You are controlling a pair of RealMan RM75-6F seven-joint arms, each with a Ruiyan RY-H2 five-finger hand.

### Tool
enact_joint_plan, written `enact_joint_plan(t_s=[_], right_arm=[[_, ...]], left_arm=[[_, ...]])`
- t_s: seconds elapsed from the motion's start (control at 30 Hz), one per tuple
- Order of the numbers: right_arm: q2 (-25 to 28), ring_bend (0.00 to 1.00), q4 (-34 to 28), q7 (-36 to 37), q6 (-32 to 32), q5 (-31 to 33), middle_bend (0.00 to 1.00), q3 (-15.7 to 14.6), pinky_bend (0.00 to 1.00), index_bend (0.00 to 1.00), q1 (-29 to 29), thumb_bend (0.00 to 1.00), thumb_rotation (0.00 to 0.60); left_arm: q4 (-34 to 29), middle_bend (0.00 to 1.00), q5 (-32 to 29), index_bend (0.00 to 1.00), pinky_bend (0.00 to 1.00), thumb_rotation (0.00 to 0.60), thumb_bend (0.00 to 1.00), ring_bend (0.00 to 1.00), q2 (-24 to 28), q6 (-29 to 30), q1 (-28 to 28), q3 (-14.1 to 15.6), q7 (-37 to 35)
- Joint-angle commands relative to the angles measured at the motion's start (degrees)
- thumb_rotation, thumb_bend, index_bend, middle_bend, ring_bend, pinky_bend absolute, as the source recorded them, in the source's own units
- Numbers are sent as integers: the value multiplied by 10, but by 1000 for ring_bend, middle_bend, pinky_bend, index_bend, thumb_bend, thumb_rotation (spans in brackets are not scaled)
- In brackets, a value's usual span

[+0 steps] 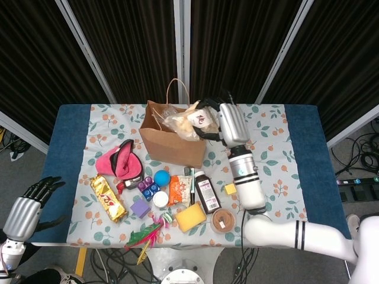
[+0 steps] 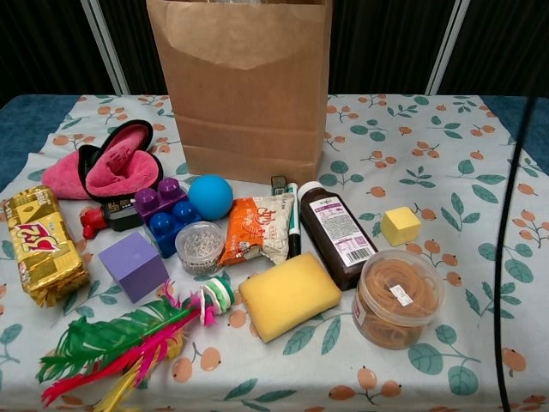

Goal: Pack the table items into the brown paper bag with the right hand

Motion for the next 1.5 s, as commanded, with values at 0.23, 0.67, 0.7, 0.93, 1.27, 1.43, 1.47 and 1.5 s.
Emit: enact_joint_plan(t_s=[0.23,0.67,0.7,0.93,1.27,1.43,1.47,1.5], right_arm=[[-78,322,107,-20,35,15,502,9,31,580,65,256,600],[-80,307,156,-17,31,2,492,-15,31,564,61,284,600],[-81,286,159,-17,29,2,478,-16,30,545,62,276,600],[-69,12,164,-10,-21,19,228,-19,0,207,66,54,600],[-48,0,131,-8,-12,7,179,-20,0,138,59,27,600],[-25,0,98,-9,3,-8,184,-28,0,137,41,44,600],[-20,0,94,-10,7,-13,185,-31,0,137,37,48,600],[-17,0,92,-10,12,-18,187,-33,0,136,34,56,600]], left_arm=[[9,266,-5,263,253,600,111,174,0,-2,2,-1,-9],[15,266,-8,263,253,600,111,174,-4,-8,-2,-4,-14],[15,266,-9,263,253,600,111,174,-4,-7,-2,-5,-14],[16,266,-11,263,252,600,113,174,-3,-6,-3,-9,-13],[12,266,-8,263,252,600,113,174,-4,-4,-3,-7,-11],[7,266,-4,263,252,600,113,174,-2,-1,-3,-7,-8],[5,266,-4,263,252,600,113,174,-2,0,-3,-7,-7],[4,266,-3,263,251,600,113,174,-3,0,-3,-6,-7]])
